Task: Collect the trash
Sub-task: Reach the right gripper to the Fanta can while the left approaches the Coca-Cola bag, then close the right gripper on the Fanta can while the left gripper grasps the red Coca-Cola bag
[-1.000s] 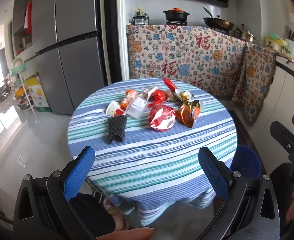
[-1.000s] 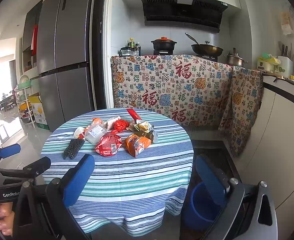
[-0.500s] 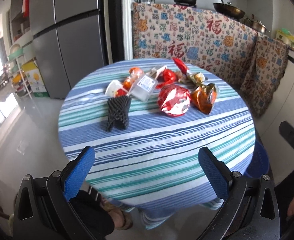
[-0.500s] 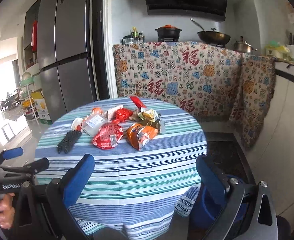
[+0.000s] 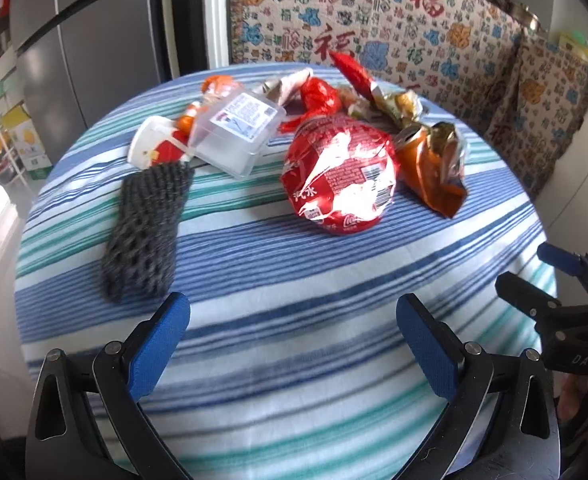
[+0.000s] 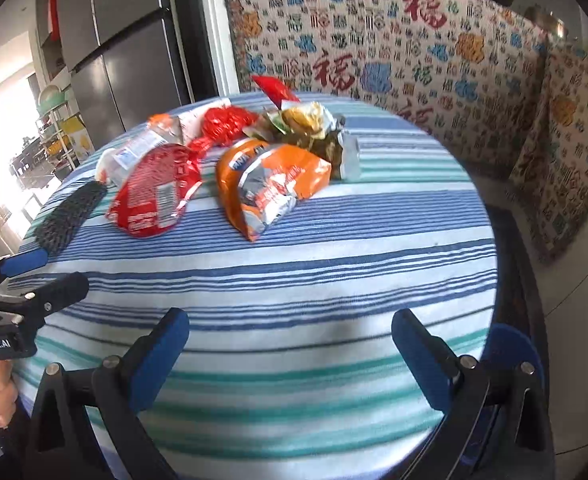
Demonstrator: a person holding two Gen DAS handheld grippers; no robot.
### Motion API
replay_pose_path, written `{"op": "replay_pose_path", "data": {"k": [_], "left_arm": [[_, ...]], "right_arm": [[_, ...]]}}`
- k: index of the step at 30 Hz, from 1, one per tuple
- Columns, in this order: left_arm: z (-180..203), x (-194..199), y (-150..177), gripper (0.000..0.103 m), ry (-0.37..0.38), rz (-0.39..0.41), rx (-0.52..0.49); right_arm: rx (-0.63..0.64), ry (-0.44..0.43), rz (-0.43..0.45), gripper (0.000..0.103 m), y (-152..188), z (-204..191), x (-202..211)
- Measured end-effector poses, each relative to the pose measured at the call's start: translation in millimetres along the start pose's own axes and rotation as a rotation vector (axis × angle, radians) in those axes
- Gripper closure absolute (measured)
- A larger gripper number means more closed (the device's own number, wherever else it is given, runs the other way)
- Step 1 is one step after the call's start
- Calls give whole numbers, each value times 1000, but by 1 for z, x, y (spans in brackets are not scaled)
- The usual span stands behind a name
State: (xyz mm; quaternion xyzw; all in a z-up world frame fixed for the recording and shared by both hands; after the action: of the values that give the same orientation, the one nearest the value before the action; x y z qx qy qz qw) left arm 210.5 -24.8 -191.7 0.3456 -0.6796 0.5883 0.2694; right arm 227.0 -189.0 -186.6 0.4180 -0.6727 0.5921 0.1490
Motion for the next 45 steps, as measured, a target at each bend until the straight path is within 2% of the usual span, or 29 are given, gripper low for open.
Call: {"op": "replay_pose_path", "data": {"k": [5, 7, 10, 11, 18, 23, 25, 26, 28, 29, 35, 39, 42, 45], "left_arm": [[17, -27, -11, 0, -22, -16, -75], [22, -29, -17, 0, -8, -4, -96], [26, -38, -27, 0, -2, -9, -109], [27, -40, -30, 0, 0, -9, -107], [31, -50, -45, 0, 12, -6, -119], [30, -56, -51, 0, 10, -7, -114], [32, -56, -52, 0, 5, -8, -113], [33, -56, -53, 0, 2, -8, -114], [33, -56, -53, 0, -2, -10, -110], [34, -55, -53, 0, -3, -10, -107], [34, -54, -53, 0, 4, -9, -105], [37, -52, -59, 0, 94, 20, -89], [43, -57, -64, 0, 88, 9, -107], [46, -56, -71, 3, 83, 36, -108]], "right_arm": [[-32, -40, -45, 0, -14, 13, -27], [-20, -44, -57, 1, -19, 12, -32], [-25, -54, -45, 13, -26, 14, -34], [-33, -62, -36, 20, -28, 16, -33], [-23, -116, 4, 21, -40, 10, -38], [-25, -114, 14, 24, -50, 2, -49], [-39, -94, -5, 40, -53, 2, -54], [-54, -86, 2, 52, -54, 4, -53], [-81, -56, 21, 59, -57, 9, -53], [-90, -48, 29, 70, -57, 12, -52], [-104, 8, 74, 73, -59, 22, -41], [-72, 45, 98, 73, -56, 26, -33], [-48, 67, 86, 73, -52, 28, -35], [-51, 63, 85, 74, -51, 29, -35]]}}
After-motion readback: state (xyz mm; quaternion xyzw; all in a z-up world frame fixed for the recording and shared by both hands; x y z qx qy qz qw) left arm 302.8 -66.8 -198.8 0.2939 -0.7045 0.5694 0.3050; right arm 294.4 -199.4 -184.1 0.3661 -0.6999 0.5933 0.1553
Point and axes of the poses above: each gripper's, at about its wrist camera, not at the fingertips, and x roughly against the way its jaws point, z to its right, y to its underside, the point moved 4 cm from there along -x, roughly the way its jaws point, and after that the axes turned 14 degrees about -y, right-handed, at the moved point
